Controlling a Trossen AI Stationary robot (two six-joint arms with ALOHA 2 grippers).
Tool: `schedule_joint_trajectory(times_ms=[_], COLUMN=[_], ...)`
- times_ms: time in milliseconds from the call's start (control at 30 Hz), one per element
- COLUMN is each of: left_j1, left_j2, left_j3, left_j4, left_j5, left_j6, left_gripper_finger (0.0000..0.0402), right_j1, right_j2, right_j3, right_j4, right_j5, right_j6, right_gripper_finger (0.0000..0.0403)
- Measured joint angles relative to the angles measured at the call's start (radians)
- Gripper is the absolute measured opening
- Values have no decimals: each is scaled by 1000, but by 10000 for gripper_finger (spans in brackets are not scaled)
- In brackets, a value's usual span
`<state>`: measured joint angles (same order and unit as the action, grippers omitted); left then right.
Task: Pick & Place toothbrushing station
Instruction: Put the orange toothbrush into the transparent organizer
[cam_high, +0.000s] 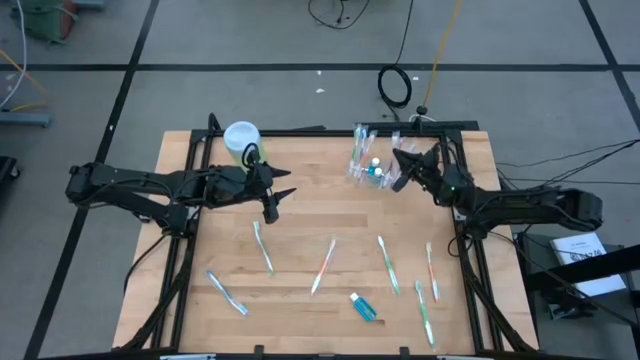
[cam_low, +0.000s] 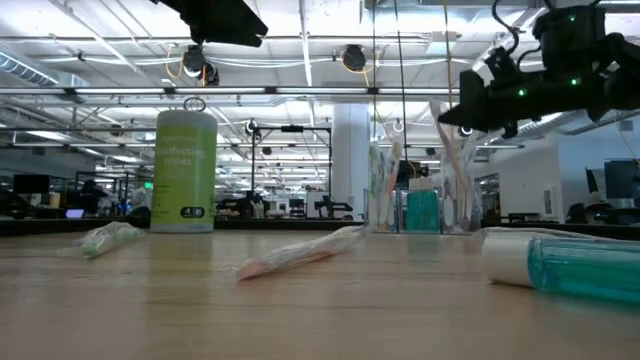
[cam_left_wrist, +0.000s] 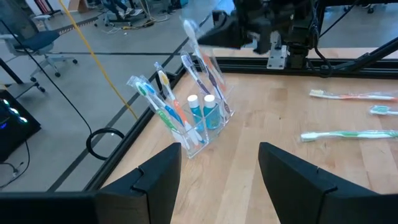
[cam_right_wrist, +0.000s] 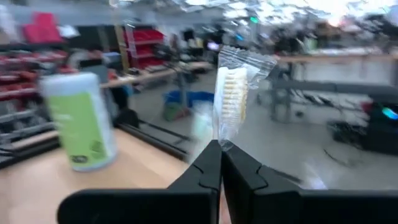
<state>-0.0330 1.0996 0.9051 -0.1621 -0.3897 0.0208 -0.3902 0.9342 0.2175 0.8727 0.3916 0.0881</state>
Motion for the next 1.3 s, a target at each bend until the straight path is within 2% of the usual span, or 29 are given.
schedule_joint_trajectory(times_ms=[167, 300, 700, 1033, 1300], left_j1=[0, 0, 0, 0, 0], left_j2=[0, 0, 0, 0, 0], left_j3=[0, 0, 0, 0, 0], left_j4=[1, 10, 34, 30, 13], left_j5=[-2, -3, -4, -3, -3], left_j6=[-1, 0, 20, 18, -29], left_gripper_finger=[218, 218, 218, 218, 218], right_j1=[-18, -34, -34, -34, -33], right_j2=[33, 67, 168, 168, 166], right_j3=[-50, -77, -88, -88, -88], right_j4=[25, 139, 135, 19, 76], right_j5=[110, 103, 107, 98, 94], right_j6=[31, 39, 186, 201, 189], right_gripper_finger=[0, 0, 3, 45, 77])
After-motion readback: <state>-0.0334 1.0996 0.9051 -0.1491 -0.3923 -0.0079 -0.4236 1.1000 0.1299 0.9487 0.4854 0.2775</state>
